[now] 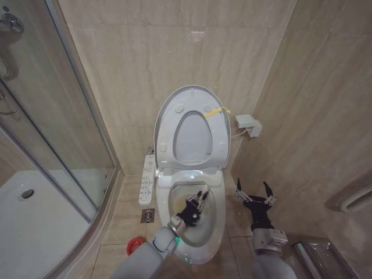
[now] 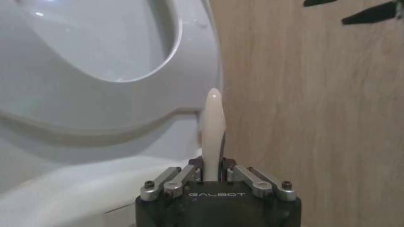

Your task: Open the toilet lid, clean the toilet bowl with a toilet brush, close the toilet lid, and flush.

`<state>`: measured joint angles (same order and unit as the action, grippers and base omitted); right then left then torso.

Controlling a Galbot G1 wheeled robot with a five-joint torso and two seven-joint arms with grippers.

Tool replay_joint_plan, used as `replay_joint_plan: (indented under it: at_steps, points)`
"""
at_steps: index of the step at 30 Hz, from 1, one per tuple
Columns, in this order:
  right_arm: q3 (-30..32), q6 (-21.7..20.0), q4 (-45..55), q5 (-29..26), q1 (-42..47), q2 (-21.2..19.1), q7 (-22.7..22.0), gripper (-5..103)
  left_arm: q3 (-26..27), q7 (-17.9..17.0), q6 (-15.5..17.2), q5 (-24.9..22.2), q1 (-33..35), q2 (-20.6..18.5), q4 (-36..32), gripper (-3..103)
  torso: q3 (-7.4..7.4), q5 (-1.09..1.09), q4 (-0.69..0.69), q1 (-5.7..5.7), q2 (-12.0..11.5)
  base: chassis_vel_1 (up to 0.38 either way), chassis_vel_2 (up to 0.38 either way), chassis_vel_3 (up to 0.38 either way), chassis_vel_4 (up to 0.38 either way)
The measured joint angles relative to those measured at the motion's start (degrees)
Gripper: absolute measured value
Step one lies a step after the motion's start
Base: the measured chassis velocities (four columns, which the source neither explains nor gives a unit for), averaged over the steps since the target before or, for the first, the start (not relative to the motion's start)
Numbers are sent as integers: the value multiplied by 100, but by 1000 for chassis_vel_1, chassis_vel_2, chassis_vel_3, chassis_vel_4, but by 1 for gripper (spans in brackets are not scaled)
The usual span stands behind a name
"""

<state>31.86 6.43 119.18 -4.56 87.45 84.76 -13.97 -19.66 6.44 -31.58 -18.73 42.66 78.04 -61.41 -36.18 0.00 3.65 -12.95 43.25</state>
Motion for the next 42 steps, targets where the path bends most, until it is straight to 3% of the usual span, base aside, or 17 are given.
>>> replay_joint_plan:
  at_steps: [9,21,30,36,42]
  points:
    - [0,0,0,0,0,0,0,100,-182,-42,166,-190,-7,98,-544,18,0,0,3,0,-1,0,0,0,0]
    - [0,0,0,0,0,0,0,100,30,-19,9,-127,17,66,108,18,1,0,0,0,0,0,0,0,0]
    - [0,0,0,0,0,0,0,100,-154,-99,161,-248,26,77,-515,18,0,0,2,0,-1,0,0,0,0]
    - [0,0,0,0,0,0,0,100,-168,26,-37,-372,64,207,-140,18,0,0,1,0,0,0,0,0,0]
    - [0,0,0,0,0,0,0,100,67,72,-125,-263,-38,74,373,18,0,1,0,0,0,0,0,0,0]
